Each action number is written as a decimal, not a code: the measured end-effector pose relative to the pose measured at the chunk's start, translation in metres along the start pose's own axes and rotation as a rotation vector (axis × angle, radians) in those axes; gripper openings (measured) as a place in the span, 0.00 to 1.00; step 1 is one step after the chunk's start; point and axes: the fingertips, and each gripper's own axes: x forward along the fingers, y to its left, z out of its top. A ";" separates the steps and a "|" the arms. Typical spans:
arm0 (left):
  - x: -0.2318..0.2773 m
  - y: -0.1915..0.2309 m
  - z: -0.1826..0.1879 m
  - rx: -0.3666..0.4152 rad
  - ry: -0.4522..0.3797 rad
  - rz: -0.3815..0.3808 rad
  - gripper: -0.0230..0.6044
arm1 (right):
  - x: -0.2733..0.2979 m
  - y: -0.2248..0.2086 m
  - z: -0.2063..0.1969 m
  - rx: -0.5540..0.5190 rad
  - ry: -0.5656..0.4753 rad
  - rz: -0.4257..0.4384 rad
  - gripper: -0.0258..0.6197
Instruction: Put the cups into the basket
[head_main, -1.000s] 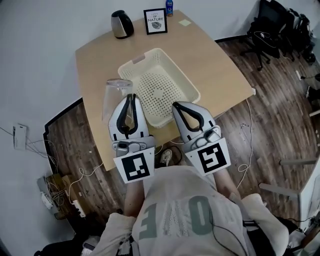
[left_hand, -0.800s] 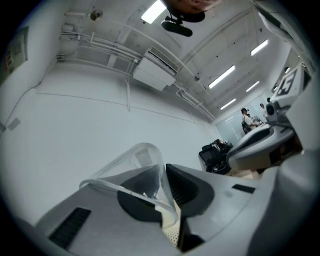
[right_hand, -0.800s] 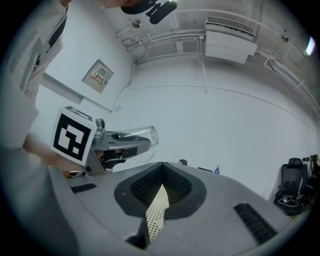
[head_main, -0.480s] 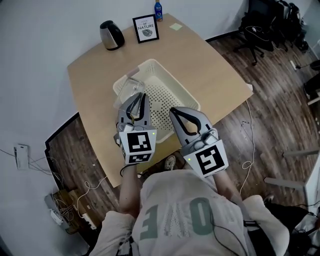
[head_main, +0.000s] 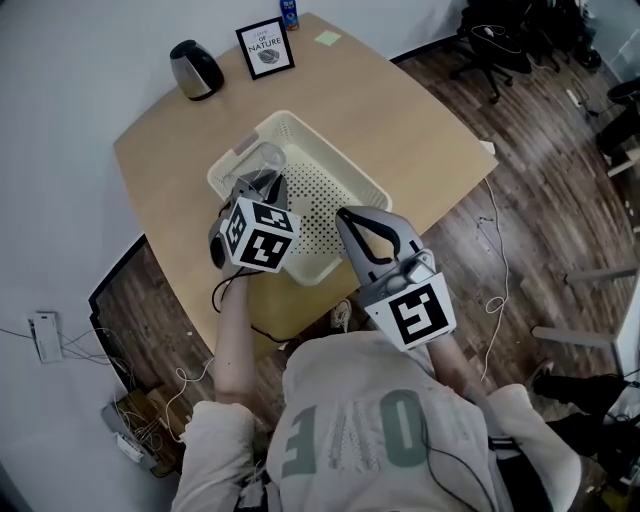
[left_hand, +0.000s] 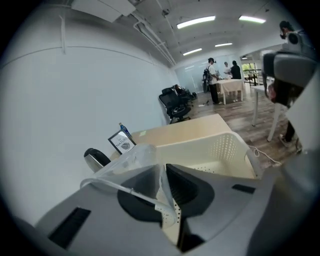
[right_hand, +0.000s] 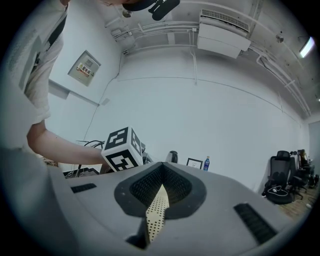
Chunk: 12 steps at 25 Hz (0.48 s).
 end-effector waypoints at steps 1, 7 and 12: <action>0.006 -0.003 -0.004 0.031 0.029 -0.020 0.10 | -0.001 -0.001 -0.002 0.004 0.007 -0.003 0.04; 0.042 -0.031 -0.030 0.242 0.181 -0.164 0.10 | -0.007 -0.006 -0.011 0.005 0.032 -0.021 0.04; 0.070 -0.048 -0.062 0.294 0.309 -0.254 0.10 | -0.006 -0.009 -0.018 0.003 0.074 -0.042 0.04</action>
